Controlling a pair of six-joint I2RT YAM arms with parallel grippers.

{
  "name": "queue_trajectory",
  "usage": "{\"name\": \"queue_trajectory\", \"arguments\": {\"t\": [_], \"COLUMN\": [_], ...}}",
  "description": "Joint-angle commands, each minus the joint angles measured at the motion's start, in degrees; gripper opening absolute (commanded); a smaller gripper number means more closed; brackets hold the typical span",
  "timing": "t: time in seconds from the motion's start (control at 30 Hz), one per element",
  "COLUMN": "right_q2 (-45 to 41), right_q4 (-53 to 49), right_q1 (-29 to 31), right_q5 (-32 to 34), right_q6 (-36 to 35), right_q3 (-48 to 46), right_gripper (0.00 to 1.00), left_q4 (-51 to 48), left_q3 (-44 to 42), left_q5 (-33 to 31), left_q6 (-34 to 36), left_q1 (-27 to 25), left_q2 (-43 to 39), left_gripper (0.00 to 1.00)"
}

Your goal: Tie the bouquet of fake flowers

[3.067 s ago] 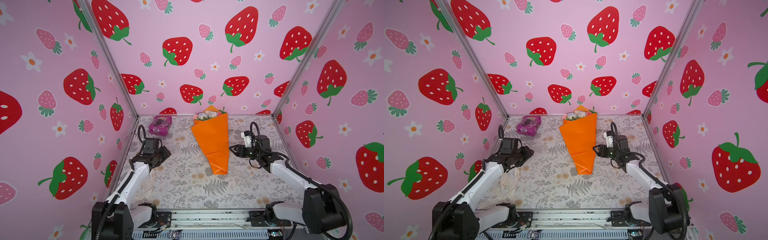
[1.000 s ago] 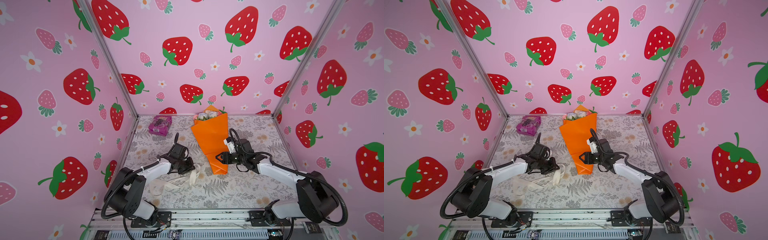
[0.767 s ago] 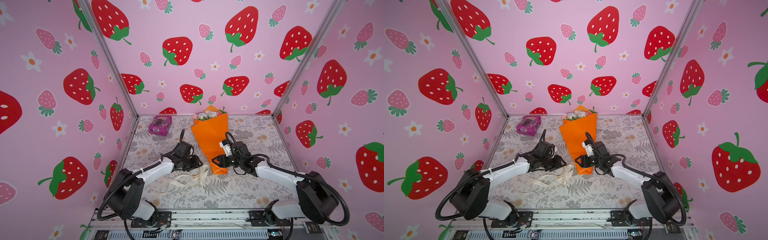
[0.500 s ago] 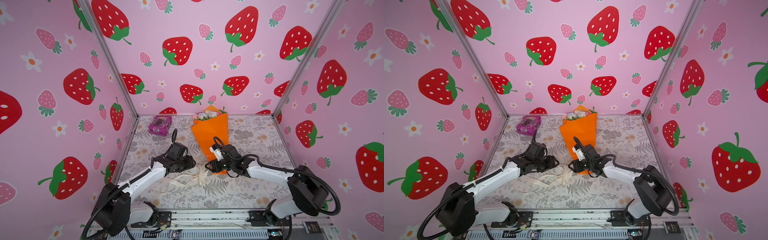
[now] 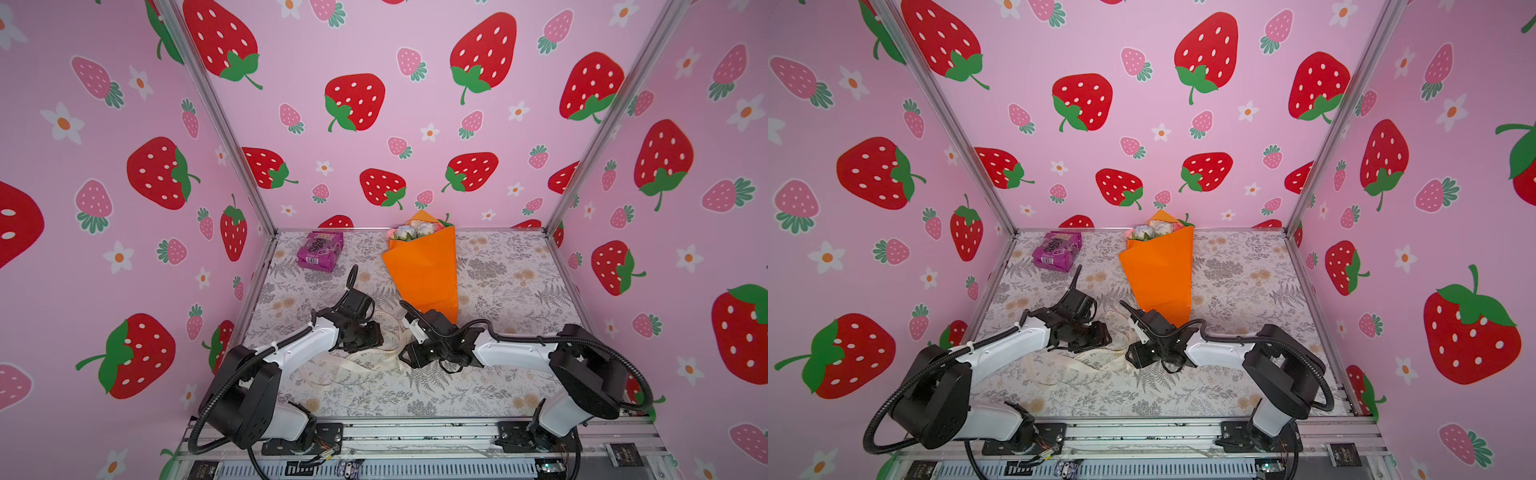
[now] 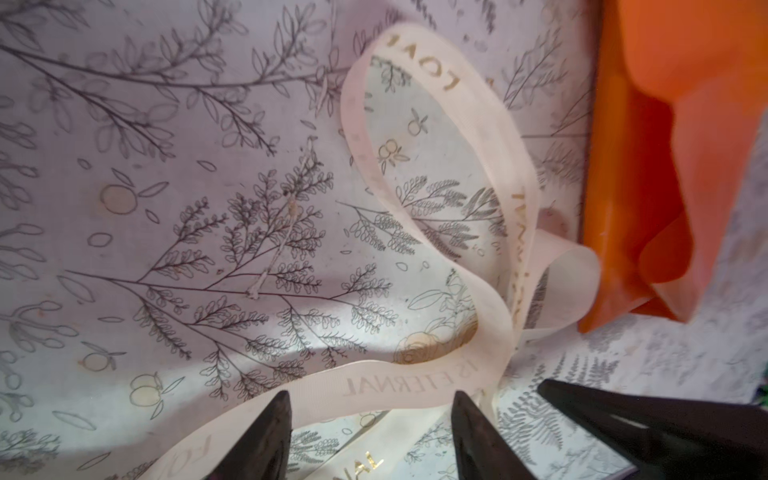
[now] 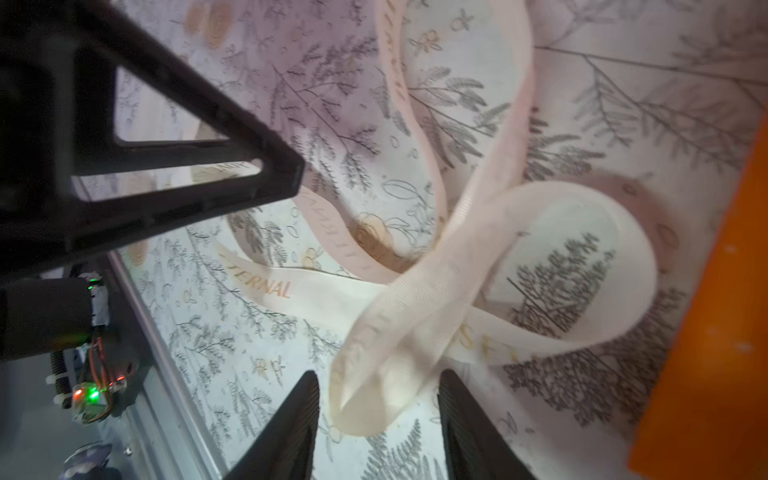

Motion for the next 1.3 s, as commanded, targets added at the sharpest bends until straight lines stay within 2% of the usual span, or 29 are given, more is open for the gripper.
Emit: {"name": "queue_trajectory", "arguments": {"t": [0.0, 0.17, 0.27, 0.5, 0.67, 0.93, 1.07, 1.27], "right_q2": [-4.52, -9.88, -11.55, -14.15, -14.67, -15.04, -15.38, -16.09], "right_q4": [2.13, 4.97, 5.17, 5.38, 5.88, 6.14, 5.95, 5.96], "right_q1": [-0.23, -2.12, -3.06, -4.30, -4.90, -5.29, -5.38, -5.54], "right_q5": [5.10, 5.78, 5.68, 6.04, 5.41, 4.80, 4.89, 5.21], "right_q6": [5.33, 7.08, 7.29, 8.07, 7.99, 7.85, 8.11, 8.33], "right_q3": [-2.95, -7.30, -8.75, -11.17, -11.62, -11.47, -11.59, -12.16], "right_gripper": [0.50, 0.50, 0.50, 0.50, 0.50, 0.50, 0.51, 0.51], "left_q4": [-6.20, -11.29, -16.37, -17.64, -11.70, -10.24, -7.72, -7.65], "left_q3": [5.57, 10.22, 13.92, 13.29, 7.90, 8.14, 7.56, 8.27], "left_q5": [-6.83, -11.21, -16.99, -12.31, -7.47, -15.60, -14.42, -13.37], "left_q6": [6.41, 14.90, 20.24, 35.64, 43.43, 46.60, 46.98, 47.24], "left_q1": [-2.09, -5.07, -7.14, -7.71, -7.80, -7.89, -7.92, -7.90], "left_q2": [2.51, 6.34, 8.80, 7.41, 3.74, 6.31, 7.79, 11.15], "left_gripper": [0.63, 0.66, 0.67, 0.66, 0.66, 0.66, 0.64, 0.54]}}
